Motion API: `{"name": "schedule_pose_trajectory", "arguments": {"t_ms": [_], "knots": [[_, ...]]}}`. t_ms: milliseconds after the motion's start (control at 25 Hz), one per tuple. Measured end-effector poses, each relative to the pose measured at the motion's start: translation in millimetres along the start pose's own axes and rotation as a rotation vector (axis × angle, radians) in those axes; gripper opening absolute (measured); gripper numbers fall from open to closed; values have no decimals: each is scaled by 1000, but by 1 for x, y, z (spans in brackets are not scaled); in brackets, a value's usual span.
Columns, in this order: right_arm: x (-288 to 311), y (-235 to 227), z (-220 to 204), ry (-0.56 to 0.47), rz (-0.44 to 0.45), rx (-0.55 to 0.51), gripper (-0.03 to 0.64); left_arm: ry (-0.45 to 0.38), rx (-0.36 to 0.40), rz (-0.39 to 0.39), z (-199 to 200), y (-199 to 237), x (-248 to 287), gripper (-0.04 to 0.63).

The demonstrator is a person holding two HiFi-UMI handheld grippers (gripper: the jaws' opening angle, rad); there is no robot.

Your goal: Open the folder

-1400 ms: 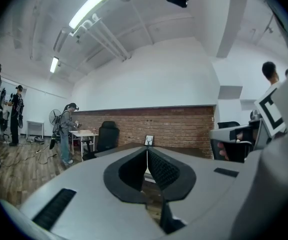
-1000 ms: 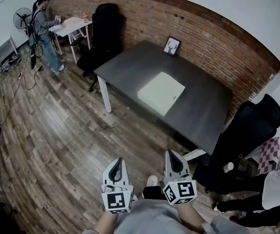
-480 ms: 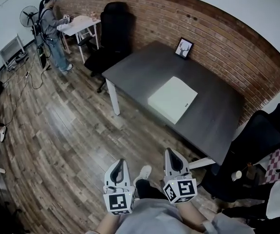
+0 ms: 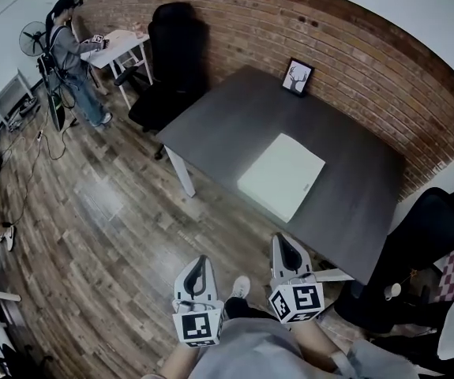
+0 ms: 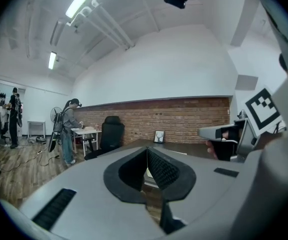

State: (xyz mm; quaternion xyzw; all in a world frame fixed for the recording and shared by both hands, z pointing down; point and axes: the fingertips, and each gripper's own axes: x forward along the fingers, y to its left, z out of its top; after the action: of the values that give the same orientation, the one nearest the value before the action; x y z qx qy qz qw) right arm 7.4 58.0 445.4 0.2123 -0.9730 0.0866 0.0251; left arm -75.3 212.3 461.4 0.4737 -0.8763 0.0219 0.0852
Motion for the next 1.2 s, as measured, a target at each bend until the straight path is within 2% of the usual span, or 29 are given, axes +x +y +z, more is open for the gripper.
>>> {"name": "schedule_pose_trajectory", "arguments": {"t_ms": [360, 640, 1000, 1200], "knots": [[93, -53, 26, -38, -57, 24, -2, -15, 43, -65, 34, 6, 115, 5], [124, -114, 41, -62, -171, 25, -2, -21, 55, -169, 48, -19, 189, 5], [119, -166, 45, -65, -355, 39, -2, 0, 85, -367, 52, -61, 246, 5], [109, -186, 45, -75, -505, 38, -2, 2, 119, -514, 56, -80, 271, 5]]}}
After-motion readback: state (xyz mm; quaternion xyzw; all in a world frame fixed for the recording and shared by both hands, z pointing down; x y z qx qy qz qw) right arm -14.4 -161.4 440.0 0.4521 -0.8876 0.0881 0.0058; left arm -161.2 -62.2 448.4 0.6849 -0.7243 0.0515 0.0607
